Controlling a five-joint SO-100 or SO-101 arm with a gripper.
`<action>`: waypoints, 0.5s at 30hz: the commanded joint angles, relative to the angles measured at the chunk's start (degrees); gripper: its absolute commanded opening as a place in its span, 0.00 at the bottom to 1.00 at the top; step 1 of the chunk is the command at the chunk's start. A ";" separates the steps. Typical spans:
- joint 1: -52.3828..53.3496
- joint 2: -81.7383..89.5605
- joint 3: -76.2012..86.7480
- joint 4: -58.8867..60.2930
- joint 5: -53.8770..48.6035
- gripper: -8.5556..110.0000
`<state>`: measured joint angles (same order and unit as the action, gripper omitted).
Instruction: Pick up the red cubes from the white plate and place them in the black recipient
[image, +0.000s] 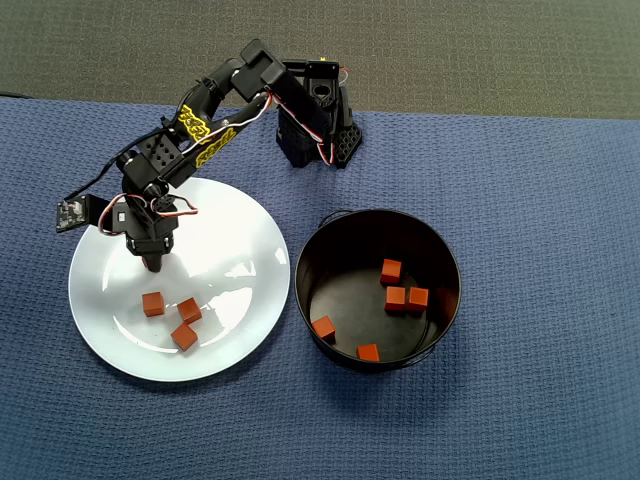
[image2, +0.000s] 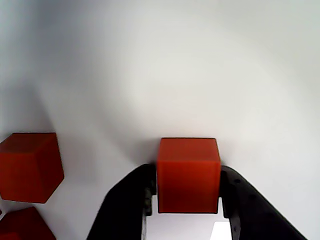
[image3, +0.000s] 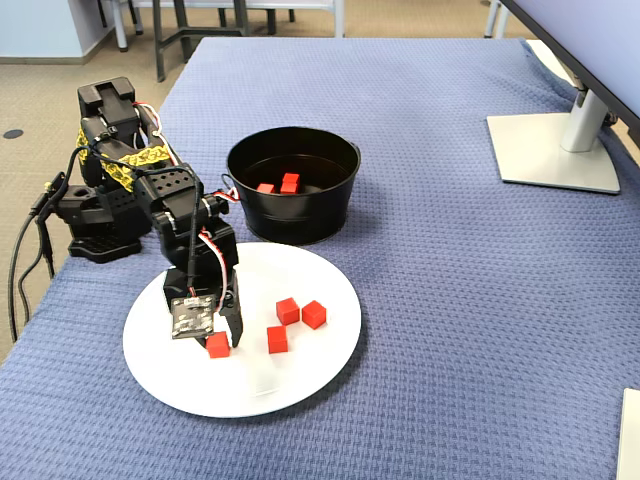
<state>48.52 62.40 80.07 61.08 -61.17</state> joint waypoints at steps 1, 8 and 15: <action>-0.44 5.01 0.00 -0.97 1.32 0.07; 1.41 17.40 0.35 -2.90 9.58 0.07; -8.09 34.01 1.76 2.90 20.65 0.07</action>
<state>46.32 85.17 81.04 62.14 -47.02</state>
